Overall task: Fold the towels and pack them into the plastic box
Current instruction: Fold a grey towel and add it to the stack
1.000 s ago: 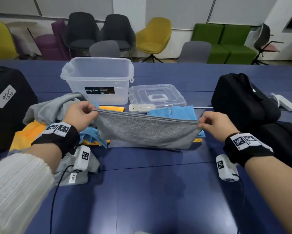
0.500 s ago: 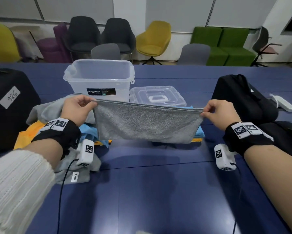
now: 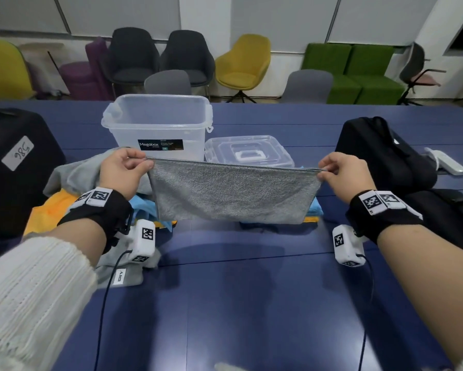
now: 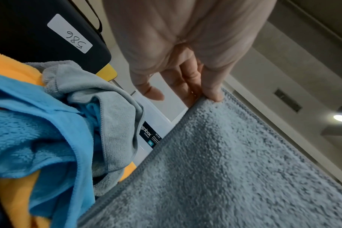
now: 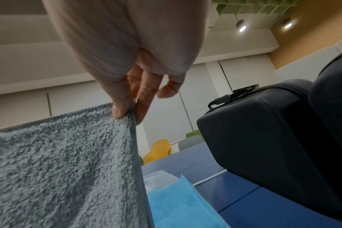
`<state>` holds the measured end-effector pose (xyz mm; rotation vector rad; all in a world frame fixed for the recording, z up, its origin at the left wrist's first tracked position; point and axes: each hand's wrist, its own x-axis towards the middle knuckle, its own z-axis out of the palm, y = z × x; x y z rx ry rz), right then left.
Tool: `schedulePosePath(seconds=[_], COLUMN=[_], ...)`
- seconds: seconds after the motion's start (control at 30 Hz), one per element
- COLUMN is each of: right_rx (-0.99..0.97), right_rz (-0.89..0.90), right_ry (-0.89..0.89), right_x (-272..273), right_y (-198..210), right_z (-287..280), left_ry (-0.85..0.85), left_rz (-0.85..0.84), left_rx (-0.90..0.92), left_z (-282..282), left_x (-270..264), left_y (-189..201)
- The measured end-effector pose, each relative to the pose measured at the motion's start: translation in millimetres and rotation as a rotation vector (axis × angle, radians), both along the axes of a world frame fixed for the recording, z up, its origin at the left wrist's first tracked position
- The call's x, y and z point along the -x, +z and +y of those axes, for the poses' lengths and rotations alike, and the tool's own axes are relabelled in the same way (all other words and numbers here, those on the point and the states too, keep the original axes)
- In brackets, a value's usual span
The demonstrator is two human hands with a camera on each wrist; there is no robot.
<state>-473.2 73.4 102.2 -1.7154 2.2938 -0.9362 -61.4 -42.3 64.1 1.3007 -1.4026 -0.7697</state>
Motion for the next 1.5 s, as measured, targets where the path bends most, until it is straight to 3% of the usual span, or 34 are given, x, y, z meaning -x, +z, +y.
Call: schedulePosePath(seconds=[0.2, 0.3, 0.43, 0.57, 0.7, 0.77, 0.83, 0.93, 1.07, 1.13, 1.23, 1.3, 1.4, 1.5], right_rx=[-0.234, -0.339, -0.441, -0.581, -0.662, -0.664, -0.637, -0.587, -0.532, -0.561, -0.799, -0.934, -0.955, -0.94], right_rz=[-0.119, -0.303, -0.384, -0.347, -0.165, -0.059, -0.079, -0.118, -0.148, -0.135, -0.136, -0.08, -0.028, -0.041], right_ry=[0.224, 0.31, 0.319, 0.225, 0.123, 0.024, -0.052, -0.122, -0.168, -0.19, -0.149, -0.133, -0.192, -0.205], right_x=[20.4, 31.8, 44.2, 42.9, 30.6, 23.1, 19.6, 17.4, 19.7, 17.9, 8.4, -1.6, -17.4, -29.4], right_y=[9.2, 18.8, 17.1, -23.8, -89.2, -113.8, -134.1, -151.3, -157.8, -153.7, -149.8, -155.3, -172.0, -175.8], right_z=[15.5, 30.4, 33.5, 21.6, 5.8, 1.1, -2.9, -6.3, -3.4, 3.1, 23.9, 36.7, 45.0, 44.1], left_ry=[-0.263, -0.451, -0.591, -0.498, -0.318, -0.246, -0.161, -0.061, -0.026, -0.074, -0.187, -0.334, -0.652, -0.816], left_rz=[-0.107, -0.04, 0.052, -0.028, -0.426, -0.527, -0.54, -0.416, -0.326, -0.437, -0.813, -0.836, -0.887, -1.127], left_rx=[-0.058, -0.26, -0.536, -0.684, -0.67, -0.666, -0.677, -0.717, -0.727, -0.695, -0.507, -0.407, -0.342, -0.322], left_z=[12.0, 29.2, 38.7, 32.4, 20.1, 14.1, 8.1, 0.7, -4.3, 1.2, 24.5, 47.2, 73.9, 89.7], left_x=[-19.6, -31.4, -36.9, -27.2, -5.5, 5.2, 12.3, 20.5, 21.5, 21.6, 31.0, 46.3, 71.8, 93.3], left_y=[7.9, 18.9, 19.2, -19.0, -85.6, -113.7, -134.2, -148.1, -153.1, -150.3, -138.5, -127.5, -127.9, -133.2])
